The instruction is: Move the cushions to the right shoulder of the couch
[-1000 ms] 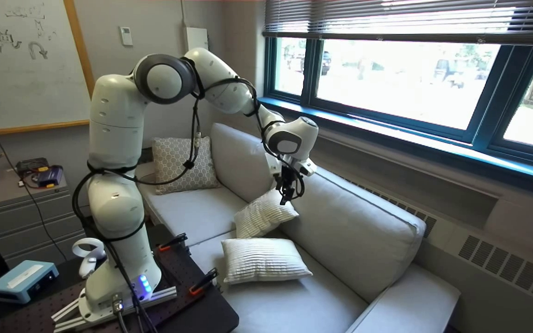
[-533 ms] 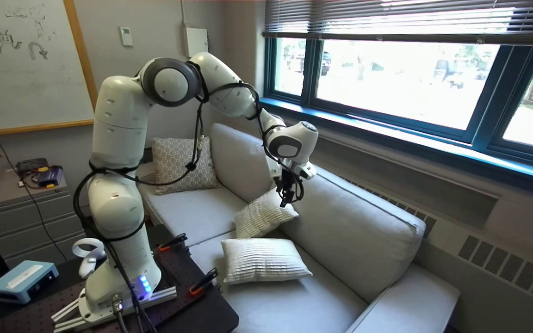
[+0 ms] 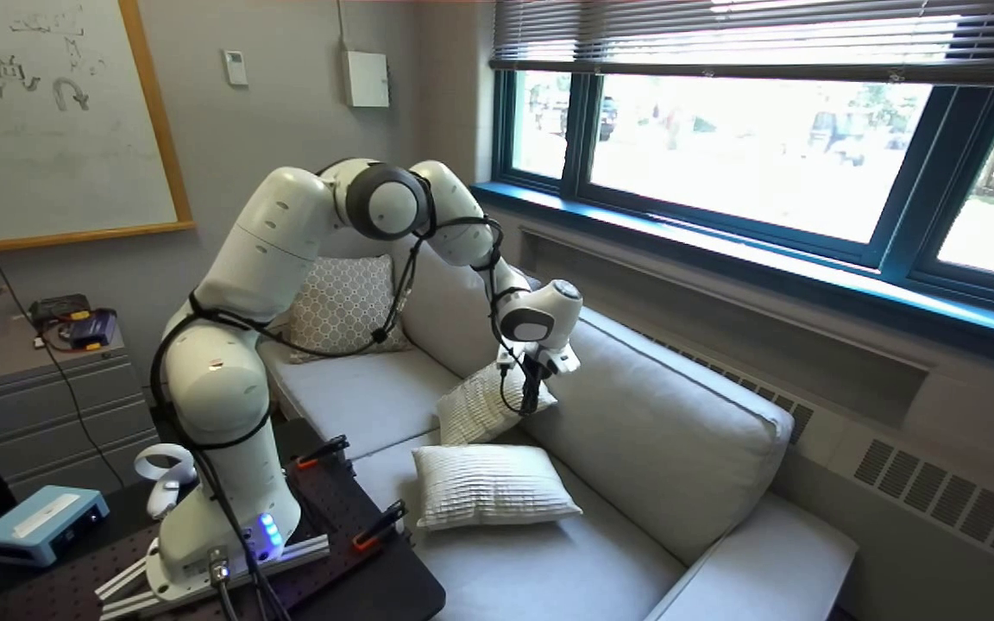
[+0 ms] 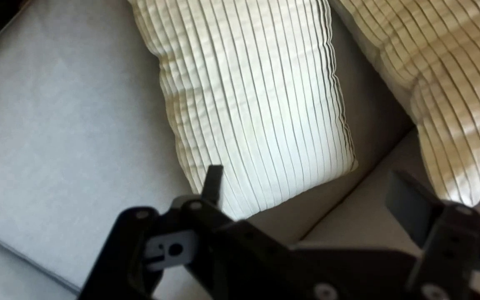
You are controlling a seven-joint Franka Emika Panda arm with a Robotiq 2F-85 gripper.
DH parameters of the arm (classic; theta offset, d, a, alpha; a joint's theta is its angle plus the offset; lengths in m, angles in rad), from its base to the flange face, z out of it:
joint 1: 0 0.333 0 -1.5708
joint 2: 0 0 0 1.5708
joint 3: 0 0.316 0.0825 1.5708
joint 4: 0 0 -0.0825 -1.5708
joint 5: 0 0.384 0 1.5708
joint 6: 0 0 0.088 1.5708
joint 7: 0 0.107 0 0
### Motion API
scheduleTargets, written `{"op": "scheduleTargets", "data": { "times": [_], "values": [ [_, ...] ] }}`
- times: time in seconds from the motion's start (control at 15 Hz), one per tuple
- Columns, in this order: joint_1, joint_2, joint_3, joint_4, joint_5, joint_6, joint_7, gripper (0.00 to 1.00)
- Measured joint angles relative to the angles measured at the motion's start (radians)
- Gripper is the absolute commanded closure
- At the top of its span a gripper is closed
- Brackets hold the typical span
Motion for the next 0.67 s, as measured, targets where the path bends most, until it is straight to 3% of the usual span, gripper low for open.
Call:
{"op": "scheduleTargets", "data": {
  "times": [0.27, 0.67],
  "values": [
    [0.058, 0.158, 0.010, 0.094, 0.027, 0.084, 0.218, 0.00],
    [0.109, 0.358, 0.006, 0.188, 0.012, 0.077, 0.411, 0.00]
  ]
}}
